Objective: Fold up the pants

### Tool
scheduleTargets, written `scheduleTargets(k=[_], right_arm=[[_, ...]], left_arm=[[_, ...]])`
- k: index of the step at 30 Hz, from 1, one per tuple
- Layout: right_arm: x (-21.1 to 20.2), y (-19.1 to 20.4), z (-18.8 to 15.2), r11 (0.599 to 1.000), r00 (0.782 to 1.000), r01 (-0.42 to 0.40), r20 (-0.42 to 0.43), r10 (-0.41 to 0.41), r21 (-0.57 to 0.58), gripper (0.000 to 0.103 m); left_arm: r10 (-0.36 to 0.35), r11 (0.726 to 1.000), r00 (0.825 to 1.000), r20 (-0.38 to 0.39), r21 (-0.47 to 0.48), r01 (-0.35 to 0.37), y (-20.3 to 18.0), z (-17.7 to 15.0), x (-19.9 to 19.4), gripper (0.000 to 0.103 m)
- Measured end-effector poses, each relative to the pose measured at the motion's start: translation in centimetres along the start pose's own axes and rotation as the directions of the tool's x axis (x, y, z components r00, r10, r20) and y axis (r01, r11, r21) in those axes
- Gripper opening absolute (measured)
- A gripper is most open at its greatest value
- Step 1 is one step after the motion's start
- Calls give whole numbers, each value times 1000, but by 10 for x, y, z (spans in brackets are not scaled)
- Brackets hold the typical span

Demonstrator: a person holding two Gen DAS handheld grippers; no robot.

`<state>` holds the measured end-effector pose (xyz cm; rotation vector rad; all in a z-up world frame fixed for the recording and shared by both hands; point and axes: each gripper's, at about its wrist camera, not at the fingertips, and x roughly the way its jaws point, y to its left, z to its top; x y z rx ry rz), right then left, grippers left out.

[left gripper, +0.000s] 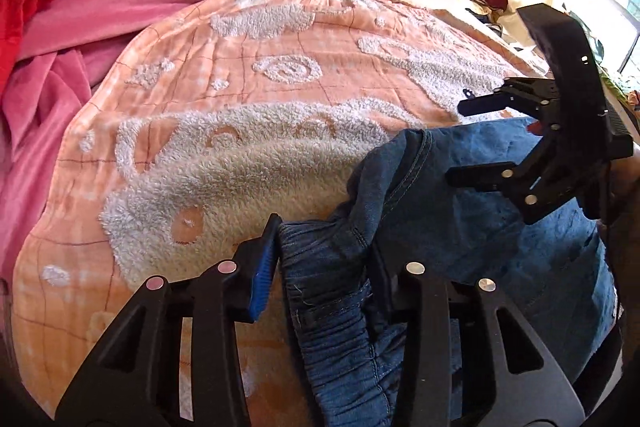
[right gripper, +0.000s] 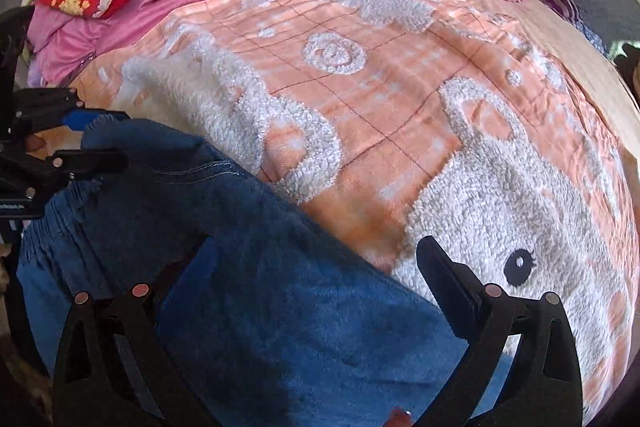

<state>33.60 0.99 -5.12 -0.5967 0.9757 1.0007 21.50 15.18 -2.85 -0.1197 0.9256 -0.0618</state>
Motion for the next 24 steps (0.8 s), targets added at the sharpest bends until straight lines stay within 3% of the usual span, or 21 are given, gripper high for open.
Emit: scheduleTargets(k=[4,9,12,14,24], right_arm=[[2,13,1,994,1000,-22,12,24,-104,96],[-6,29,-7,989,997,-60,40,65,-132,48],[-21,38,-14,992,995,-29,90,40,-122,24],[-35,41,-20,996,992,-21,125,33,-92,16],[-120,78,-55,1000,956,12,292,-13,8,11]], left_arm=[[3,1000,999,46,17,-4,-7,0,-16,32],[43,998,997,70,50,-47,-17,-3,-21,32],[69,996,994,83,57,-74,-19,-5,-23,32],[79,995,993,87,52,-84,-19,-5,-24,32],[67,996,983,170,54,-77,-30,-19,-59,32]])
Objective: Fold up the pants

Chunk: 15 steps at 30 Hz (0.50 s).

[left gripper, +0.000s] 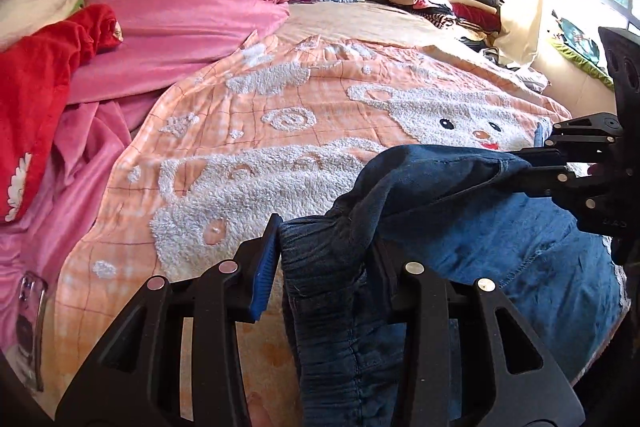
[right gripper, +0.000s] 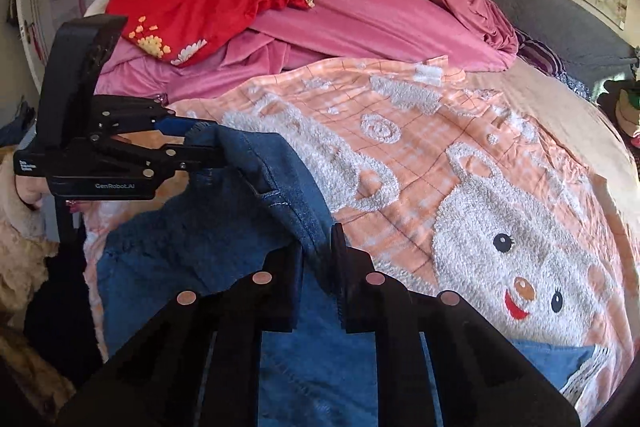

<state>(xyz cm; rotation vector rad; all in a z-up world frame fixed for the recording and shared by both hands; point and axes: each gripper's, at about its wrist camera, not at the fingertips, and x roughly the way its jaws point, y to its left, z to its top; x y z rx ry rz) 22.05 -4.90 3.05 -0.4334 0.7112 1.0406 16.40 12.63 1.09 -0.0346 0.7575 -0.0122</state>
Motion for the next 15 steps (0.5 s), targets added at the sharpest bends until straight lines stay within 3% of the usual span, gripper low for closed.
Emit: scheduleTargets(k=[9,15], right_arm=[[-51,74,-44,996,996,-80,49,79,29,11],[-42,121,-84,986,987,-158,-20,160,58,11]], left_arm=[[-29,1000,998,47,-8,29,-10,-47,-55,32],[-27,998,999,-28,-58,25,-11,-99,-63,32]])
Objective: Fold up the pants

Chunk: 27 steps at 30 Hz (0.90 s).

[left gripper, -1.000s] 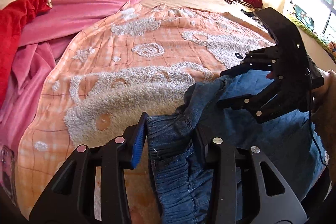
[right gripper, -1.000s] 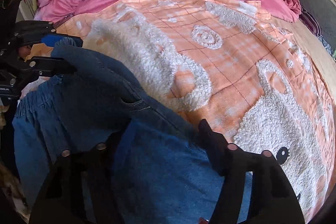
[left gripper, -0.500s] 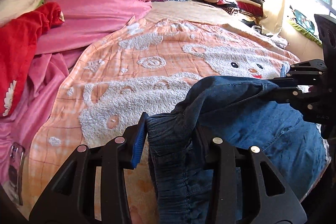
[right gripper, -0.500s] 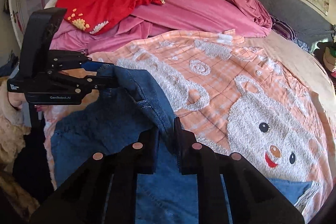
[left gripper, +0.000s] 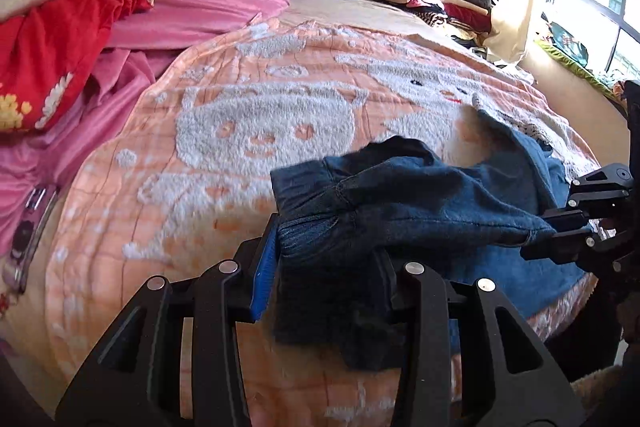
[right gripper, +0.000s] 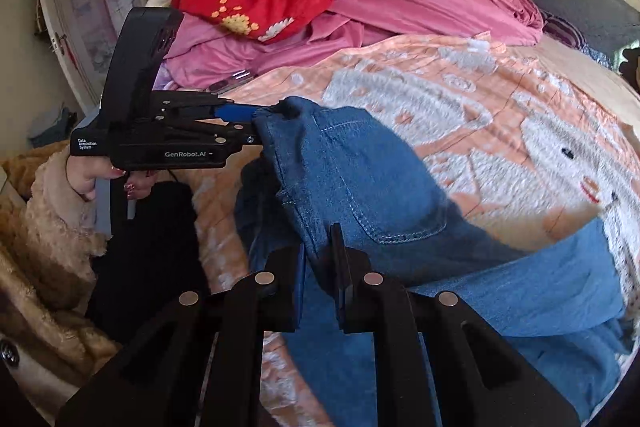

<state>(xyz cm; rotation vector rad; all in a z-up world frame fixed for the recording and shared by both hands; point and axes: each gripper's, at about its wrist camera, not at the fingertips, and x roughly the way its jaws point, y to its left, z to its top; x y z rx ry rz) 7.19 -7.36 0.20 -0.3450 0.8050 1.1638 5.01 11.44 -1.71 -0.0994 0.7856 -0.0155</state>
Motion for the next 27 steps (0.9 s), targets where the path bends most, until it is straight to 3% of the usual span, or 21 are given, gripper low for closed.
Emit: scheduleTargets(k=[5,13,16,19,22,25,27], right_arm=[[21,15,-27,998,998,-40,-44,41,45,11],[46,19,-39,996,997,-26,-68,32,89,14],[46,22,-41,996,998,-12,-61,18,84,14],[46,19,-47,994,999,-16,-48,22,112,17],[44,20,-49,990,999,-33,-33,38,134,26],[29,20,-49,988,999,-36,-15,39,152,28],[10,16,-51,984,1000,-27,13,25,179,29]], left_arm=[[8,999,999,-51,-43,-10,5,-26,0,33],[26,997,996,-90,-73,-33,14,-40,-22,39],[46,994,997,-58,-98,-52,14,-41,-46,39],[4,994,1000,2,-113,-3,5,-28,-63,39],[-84,994,996,5,-74,84,-20,-15,-50,39],[-101,995,994,-30,0,101,-45,-13,-23,37],[-65,998,994,-85,13,67,-50,-18,-3,37]])
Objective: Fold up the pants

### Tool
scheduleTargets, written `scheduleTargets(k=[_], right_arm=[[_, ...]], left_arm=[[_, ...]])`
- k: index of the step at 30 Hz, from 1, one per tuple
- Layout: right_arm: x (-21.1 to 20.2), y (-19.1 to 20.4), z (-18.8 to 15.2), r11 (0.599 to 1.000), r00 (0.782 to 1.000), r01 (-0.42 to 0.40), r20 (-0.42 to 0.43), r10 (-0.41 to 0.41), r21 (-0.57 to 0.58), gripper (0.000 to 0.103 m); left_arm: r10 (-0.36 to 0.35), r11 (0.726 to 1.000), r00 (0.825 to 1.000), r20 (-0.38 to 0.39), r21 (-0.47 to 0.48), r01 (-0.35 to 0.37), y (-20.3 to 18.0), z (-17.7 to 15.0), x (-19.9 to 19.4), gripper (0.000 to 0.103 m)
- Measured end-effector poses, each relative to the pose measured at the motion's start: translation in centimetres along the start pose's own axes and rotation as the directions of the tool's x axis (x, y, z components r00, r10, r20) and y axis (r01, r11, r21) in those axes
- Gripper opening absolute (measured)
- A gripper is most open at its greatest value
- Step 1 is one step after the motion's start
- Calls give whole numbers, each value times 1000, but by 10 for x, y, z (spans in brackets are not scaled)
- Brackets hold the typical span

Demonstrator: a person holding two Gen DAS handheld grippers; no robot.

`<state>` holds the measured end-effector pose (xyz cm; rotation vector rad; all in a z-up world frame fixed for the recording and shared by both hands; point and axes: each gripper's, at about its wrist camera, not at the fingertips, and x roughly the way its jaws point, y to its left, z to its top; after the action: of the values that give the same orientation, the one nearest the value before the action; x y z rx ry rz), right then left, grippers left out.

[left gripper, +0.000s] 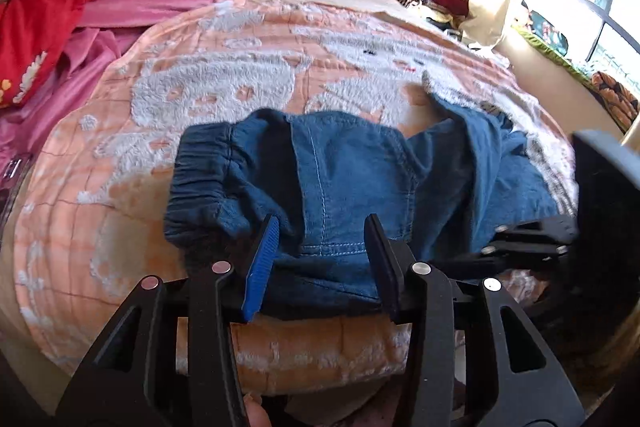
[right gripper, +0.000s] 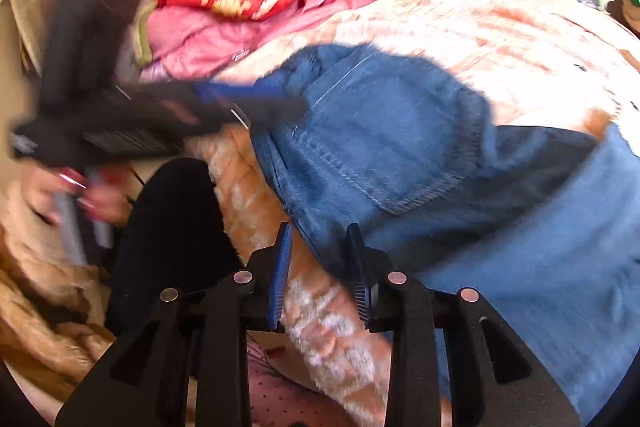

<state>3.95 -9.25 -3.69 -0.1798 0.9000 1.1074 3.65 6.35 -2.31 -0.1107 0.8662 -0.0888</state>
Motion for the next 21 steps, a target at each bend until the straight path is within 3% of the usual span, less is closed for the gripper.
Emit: scheduleTargets(k=[3,6,12,17,21], right_arm=[[-29,-10,1,998,996,47,74,-50,36,39],[-34,-26,7,991,988,116,98,-121,61,40],[5,-59,2,970,980,201,-36,-198,140,40],[-10,-61,-4,969,986,163,5,-167,184,40],[-52,-65,-1,962,978,157,97,-182,221,46]], left_arm=[[50,999,997,-53,20,-49,-1,-12,17,36],[50,999,996,-76,2,-50,3,-22,23,36],[35,999,997,-70,-21,-37,8,-28,24,36],[29,999,998,-53,-25,-30,6,-26,20,36],[-45,998,999,13,-47,46,2,-14,-13,36]])
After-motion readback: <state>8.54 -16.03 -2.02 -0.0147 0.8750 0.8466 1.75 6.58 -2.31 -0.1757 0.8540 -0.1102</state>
